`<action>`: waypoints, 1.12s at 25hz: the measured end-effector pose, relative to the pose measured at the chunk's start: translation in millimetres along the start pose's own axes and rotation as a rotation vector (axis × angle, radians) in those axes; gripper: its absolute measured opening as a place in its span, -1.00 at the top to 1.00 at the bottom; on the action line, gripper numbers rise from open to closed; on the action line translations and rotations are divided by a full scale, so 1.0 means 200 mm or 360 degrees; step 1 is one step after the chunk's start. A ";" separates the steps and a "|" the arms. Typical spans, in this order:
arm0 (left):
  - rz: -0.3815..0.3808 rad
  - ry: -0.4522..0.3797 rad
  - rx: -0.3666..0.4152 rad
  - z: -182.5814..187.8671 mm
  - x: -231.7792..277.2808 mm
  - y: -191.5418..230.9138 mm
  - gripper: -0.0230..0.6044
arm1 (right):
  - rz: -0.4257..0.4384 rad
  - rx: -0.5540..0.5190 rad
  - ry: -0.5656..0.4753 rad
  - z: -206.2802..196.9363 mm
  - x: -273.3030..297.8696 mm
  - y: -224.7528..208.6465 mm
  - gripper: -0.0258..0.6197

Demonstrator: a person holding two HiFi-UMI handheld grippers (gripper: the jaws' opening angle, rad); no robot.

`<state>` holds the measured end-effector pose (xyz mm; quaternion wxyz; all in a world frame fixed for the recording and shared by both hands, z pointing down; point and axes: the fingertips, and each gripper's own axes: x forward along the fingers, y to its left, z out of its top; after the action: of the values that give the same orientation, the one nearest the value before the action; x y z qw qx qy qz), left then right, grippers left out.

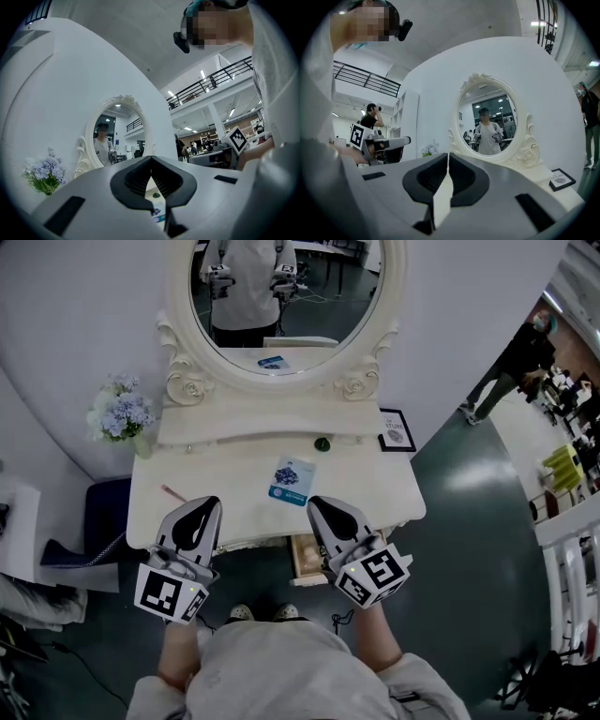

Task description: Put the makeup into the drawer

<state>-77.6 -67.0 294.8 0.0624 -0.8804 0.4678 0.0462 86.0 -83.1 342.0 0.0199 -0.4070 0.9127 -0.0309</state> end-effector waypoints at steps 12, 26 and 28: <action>0.0024 -0.0042 -0.0004 0.04 -0.04 0.03 0.88 | 0.0035 -0.0055 -0.0093 0.12 -0.01 0.11 0.84; 0.0024 -0.0075 -0.0016 0.07 -0.08 0.04 0.88 | 0.0059 -0.0075 -0.0122 0.14 -0.01 0.19 0.84; 0.0025 -0.0079 -0.0015 0.07 -0.09 0.04 0.88 | 0.0061 -0.0077 -0.0126 0.14 -0.01 0.19 0.84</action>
<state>-94.5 -55.7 282.9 0.0696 -0.8755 0.4729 0.0708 59.8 -57.4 311.0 0.0466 -0.3908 0.9193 0.0077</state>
